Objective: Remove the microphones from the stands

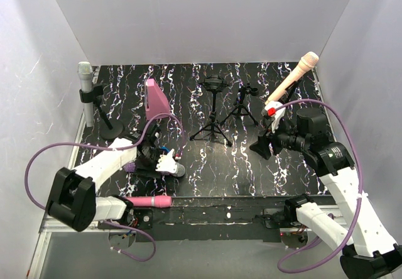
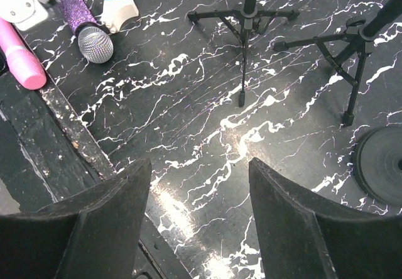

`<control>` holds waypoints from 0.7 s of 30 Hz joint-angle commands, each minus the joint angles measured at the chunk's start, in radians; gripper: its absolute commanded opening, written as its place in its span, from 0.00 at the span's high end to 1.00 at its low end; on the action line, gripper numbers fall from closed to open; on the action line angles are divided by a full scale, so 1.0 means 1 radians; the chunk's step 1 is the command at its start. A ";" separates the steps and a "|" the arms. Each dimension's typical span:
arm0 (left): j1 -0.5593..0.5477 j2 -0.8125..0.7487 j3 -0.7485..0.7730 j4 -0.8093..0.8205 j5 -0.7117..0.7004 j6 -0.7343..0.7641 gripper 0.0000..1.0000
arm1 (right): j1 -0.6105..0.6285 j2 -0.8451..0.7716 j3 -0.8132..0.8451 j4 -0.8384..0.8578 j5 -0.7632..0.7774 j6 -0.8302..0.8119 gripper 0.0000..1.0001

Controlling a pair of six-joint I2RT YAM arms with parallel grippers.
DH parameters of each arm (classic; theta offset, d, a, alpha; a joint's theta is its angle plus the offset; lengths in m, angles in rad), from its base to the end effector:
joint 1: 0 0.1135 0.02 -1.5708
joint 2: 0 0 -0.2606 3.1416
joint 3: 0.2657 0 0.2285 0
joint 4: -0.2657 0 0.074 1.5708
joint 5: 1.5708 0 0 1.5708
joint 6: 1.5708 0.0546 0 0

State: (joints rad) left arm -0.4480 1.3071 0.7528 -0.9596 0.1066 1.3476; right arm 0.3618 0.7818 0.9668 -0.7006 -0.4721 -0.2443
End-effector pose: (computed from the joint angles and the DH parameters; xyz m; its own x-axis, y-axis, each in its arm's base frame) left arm 0.1583 -0.0825 0.1720 0.2262 0.9671 -0.1162 0.9741 -0.2240 0.0319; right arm 0.1291 0.0754 0.3362 -0.2817 -0.3369 -0.8984 -0.7764 0.6301 0.0071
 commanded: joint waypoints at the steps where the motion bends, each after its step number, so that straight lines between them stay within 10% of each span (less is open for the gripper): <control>1: -0.001 -0.117 0.072 -0.086 0.064 0.022 0.40 | -0.001 0.002 0.049 0.029 0.004 -0.023 0.30; 11: -0.001 -0.321 0.114 -0.573 0.386 0.160 0.42 | 0.000 0.016 0.059 0.023 0.006 -0.029 0.30; 21: -0.008 -0.335 0.031 -0.515 0.423 0.169 0.28 | -0.001 0.022 0.056 0.000 0.016 -0.046 0.30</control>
State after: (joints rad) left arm -0.4488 0.9360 0.7761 -1.3479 0.4690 1.4666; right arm 0.3618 0.8017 0.9821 -0.7052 -0.4583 -0.2710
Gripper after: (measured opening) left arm 0.693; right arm 0.700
